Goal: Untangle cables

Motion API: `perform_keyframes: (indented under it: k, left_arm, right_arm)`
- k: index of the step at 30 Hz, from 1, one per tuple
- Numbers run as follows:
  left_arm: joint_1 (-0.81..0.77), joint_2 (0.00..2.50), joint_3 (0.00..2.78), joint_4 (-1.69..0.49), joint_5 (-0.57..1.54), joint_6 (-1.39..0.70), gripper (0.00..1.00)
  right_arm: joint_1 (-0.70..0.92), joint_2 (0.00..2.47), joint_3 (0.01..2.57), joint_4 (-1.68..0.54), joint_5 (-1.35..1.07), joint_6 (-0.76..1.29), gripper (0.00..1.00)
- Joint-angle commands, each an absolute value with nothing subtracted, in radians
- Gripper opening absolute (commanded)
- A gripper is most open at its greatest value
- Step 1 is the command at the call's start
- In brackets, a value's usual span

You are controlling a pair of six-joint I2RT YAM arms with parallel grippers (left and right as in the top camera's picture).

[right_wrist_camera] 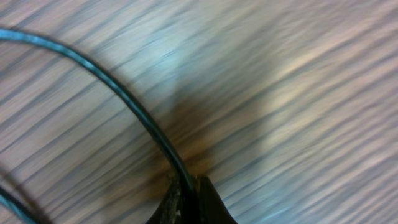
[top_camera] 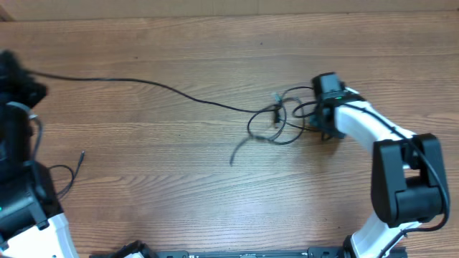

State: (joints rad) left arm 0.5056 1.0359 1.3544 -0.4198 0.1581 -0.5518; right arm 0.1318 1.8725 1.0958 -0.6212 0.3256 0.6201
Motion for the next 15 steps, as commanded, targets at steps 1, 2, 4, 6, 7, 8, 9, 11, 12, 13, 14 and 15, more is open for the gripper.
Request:
perform_keyframes:
  k: [1, 2, 4, 6, 7, 8, 9, 11, 12, 13, 14, 15]
  left_arm:
    - [0.612, 1.026, 1.365, -0.413, 0.15, -0.561, 0.04]
    - [0.634, 1.032, 1.365, -0.415, 0.15, -0.562, 0.04]
    - [0.67, 1.045, 1.365, -0.419, 0.151, -0.562, 0.04]
    - [0.684, 1.063, 1.365, -0.426, 0.159, -0.561, 0.04]
    - [0.686, 1.073, 1.365, -0.431, 0.159, -0.561, 0.04]
    - [0.686, 1.083, 1.365, -0.438, 0.159, -0.561, 0.04]
    - [0.686, 1.096, 1.365, -0.447, 0.159, -0.562, 0.04]
    - [0.686, 1.119, 1.365, -0.457, 0.179, -0.562, 0.04]
    - [0.686, 1.13, 1.365, -0.459, 0.207, -0.561, 0.04]
    - [0.686, 1.142, 1.365, -0.46, 0.253, -0.561, 0.04]
    - [0.686, 1.151, 1.365, -0.459, 0.3, -0.561, 0.04]
    - [0.686, 1.158, 1.365, -0.459, 0.348, -0.561, 0.04]
  right_arm:
    - [0.061, 1.84, 1.099, -0.624, 0.304, 0.616, 0.04]
    - [0.044, 1.84, 1.099, -0.627, 0.297, 0.616, 0.04]
    - [0.013, 1.84, 1.099, -0.639, 0.289, 0.616, 0.04]
    - [-0.014, 1.84, 1.099, -0.653, 0.289, 0.616, 0.04]
    - [-0.023, 1.84, 1.099, -0.661, 0.289, 0.616, 0.04]
    - [-0.034, 1.84, 1.099, -0.669, 0.289, 0.616, 0.04]
    - [-0.047, 1.84, 1.099, -0.683, 0.29, 0.616, 0.04]
    - [-0.067, 1.84, 1.099, -0.703, 0.289, 0.62, 0.04]
    - [-0.078, 1.84, 1.099, -0.715, 0.289, 0.62, 0.04]
    - [-0.086, 1.84, 1.099, -0.723, 0.29, 0.62, 0.04]
    - [-0.093, 1.84, 1.099, -0.732, 0.289, 0.62, 0.04]
    - [-0.096, 1.84, 1.099, -0.739, 0.289, 0.619, 0.04]
